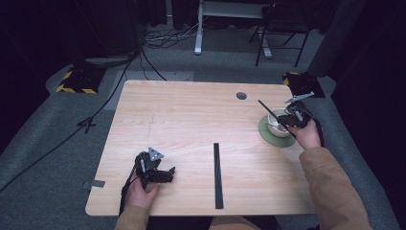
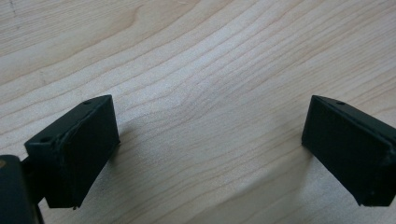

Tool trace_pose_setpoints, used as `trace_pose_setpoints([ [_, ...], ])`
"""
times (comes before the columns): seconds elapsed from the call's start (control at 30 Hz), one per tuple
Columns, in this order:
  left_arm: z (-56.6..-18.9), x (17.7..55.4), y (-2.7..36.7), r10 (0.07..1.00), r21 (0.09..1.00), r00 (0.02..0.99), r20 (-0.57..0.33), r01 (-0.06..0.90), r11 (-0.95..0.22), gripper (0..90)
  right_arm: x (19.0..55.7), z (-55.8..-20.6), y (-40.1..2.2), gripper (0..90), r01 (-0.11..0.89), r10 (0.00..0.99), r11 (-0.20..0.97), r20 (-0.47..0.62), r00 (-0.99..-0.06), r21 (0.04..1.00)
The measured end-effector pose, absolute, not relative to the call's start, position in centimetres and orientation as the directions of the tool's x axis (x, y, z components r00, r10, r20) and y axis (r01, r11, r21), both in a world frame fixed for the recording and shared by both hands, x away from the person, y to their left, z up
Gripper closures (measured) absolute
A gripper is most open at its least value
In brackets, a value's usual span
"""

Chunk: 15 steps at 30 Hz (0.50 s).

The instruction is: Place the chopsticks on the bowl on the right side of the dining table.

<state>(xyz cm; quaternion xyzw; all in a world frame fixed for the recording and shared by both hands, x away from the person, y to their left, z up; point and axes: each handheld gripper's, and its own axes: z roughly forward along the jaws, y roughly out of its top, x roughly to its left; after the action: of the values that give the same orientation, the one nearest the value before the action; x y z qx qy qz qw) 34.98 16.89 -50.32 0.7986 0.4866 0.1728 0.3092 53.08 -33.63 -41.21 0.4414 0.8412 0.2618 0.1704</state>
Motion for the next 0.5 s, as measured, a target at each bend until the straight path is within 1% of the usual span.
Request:
trace_pose_setpoints([
  [0.1, -50.3, 35.0, 16.9, 0.884, 0.662, 0.467, -0.025, 0.67, -0.335, 4.2, 52.7, -41.2, -33.7, 79.8, 0.645, 0.819, 0.487, -0.051, -0.572, 0.589],
  [0.13, -50.3, 35.0, 16.9, 0.884, 0.662, 0.466, -0.025, 0.67, -0.335, 4.2, 52.4, -41.2, -33.8, 77.7, 0.644, 0.815, 0.485, -0.039, -0.578, 0.592],
  [0.17, -50.3, 35.0, 16.9, 0.885, 0.662, 0.465, -0.025, 0.671, -0.335, 4.2, 52.4, -41.2, -33.8, 77.7, 0.644, 0.815, 0.485, -0.039, -0.578, 0.592],
  [0.2, -50.3, 35.0, 16.9, 0.885, 0.662, 0.466, -0.024, 0.671, -0.335, 4.2, 52.1, -41.1, -33.9, 70.0, 0.64, 0.815, 0.479, -0.033, -0.578, 0.601],
  [0.23, -50.3, 35.0, 16.9, 0.885, 0.662, 0.466, -0.025, 0.671, -0.334, 4.2, 52.1, -41.1, -33.9, 70.0, 0.64, 0.815, 0.479, -0.033, -0.578, 0.601],
  [0.27, -50.3, 35.0, 16.9, 0.885, 0.662, 0.466, -0.024, 0.671, -0.335, 4.2, 52.0, -41.1, -33.9, 64.6, 0.634, 0.815, 0.481, -0.043, -0.578, 0.605],
  [0.37, -50.3, 35.0, 16.9, 0.884, 0.662, 0.466, -0.025, 0.67, -0.335, 4.2, 51.3, -40.8, -34.3, 59.8, 0.632, 0.825, 0.459, -0.034, -0.565, 0.625],
  [0.4, -50.3, 35.0, 16.9, 0.884, 0.662, 0.466, -0.024, 0.671, -0.335, 4.2, 50.5, -40.5, -34.6, 56.0, 0.631, 0.839, 0.428, -0.024, -0.544, 0.647],
  [0.43, -50.3, 35.0, 16.9, 0.884, 0.661, 0.467, -0.028, 0.672, -0.334, 4.2, 50.5, -40.5, -34.6, 56.0, 0.631, 0.839, 0.428, -0.024, -0.544, 0.647],
  [0.5, -50.3, 35.0, 16.9, 0.883, 0.658, 0.468, -0.029, 0.674, -0.335, 4.1, 49.4, -40.0, -35.1, 53.6, 0.619, 0.854, 0.394, -0.02, -0.521, 0.679],
])
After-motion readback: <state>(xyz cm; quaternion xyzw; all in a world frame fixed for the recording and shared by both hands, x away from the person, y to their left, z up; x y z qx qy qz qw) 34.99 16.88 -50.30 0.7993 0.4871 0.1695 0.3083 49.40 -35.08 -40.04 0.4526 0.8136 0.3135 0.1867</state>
